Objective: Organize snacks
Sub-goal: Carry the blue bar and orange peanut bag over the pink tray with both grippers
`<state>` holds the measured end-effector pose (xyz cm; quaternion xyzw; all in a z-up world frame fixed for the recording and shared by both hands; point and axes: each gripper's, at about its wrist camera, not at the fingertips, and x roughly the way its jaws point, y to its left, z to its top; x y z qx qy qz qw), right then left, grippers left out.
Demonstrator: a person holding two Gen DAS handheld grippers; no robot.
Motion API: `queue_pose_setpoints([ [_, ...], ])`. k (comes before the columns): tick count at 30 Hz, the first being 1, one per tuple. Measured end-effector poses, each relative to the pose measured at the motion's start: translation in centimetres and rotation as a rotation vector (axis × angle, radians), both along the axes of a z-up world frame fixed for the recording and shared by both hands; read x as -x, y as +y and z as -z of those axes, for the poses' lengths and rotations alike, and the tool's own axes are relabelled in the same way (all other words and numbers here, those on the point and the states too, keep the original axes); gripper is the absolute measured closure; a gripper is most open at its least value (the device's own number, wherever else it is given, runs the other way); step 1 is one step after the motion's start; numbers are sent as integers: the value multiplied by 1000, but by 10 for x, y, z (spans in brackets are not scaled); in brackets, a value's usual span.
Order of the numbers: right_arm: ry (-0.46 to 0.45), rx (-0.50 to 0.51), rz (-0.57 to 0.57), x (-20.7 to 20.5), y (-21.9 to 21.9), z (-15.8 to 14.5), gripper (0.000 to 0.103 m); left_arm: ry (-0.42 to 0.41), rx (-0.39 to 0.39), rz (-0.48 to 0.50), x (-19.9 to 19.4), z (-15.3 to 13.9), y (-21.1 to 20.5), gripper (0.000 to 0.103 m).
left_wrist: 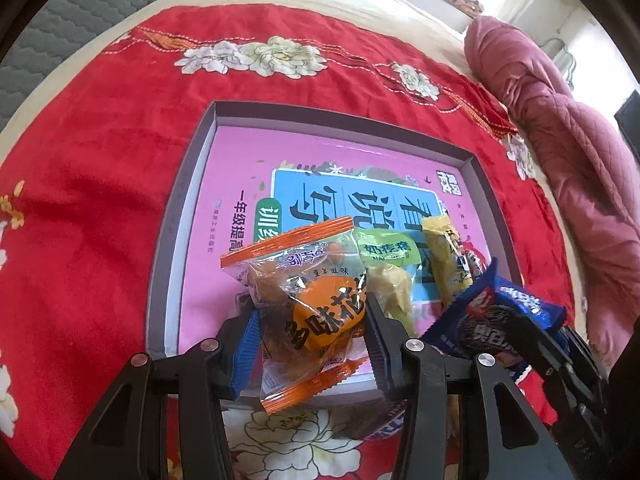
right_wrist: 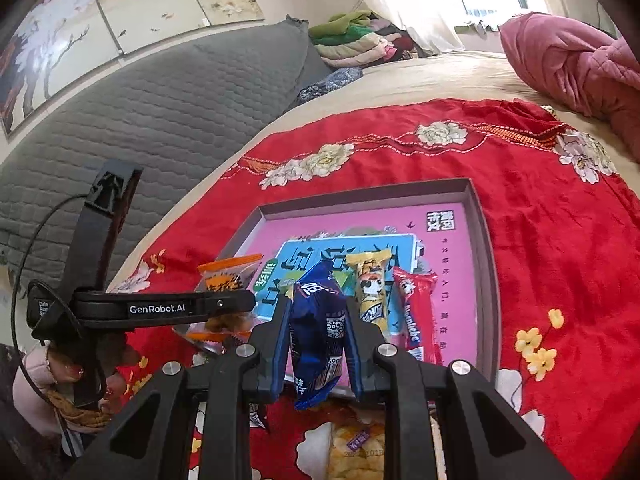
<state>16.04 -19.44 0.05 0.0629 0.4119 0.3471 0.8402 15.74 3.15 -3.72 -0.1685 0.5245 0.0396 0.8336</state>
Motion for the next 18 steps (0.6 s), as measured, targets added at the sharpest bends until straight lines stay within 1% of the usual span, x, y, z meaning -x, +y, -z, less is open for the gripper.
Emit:
queue_pose_setpoints([
  [2,22,-12,-12,-1,2,4,78,-3,-18,6,0,1,-2,54],
  [4,25,-1,-21,0,6,6,78,-6,-31,13,0,1,-4,54],
  [12,30,45,-23,1,11,14,78,-7,-26,34,-5,1,-11,54],
  [18,51,47,-10,-2,9,17,78,-2,-34,50,-9,2,-19,53],
])
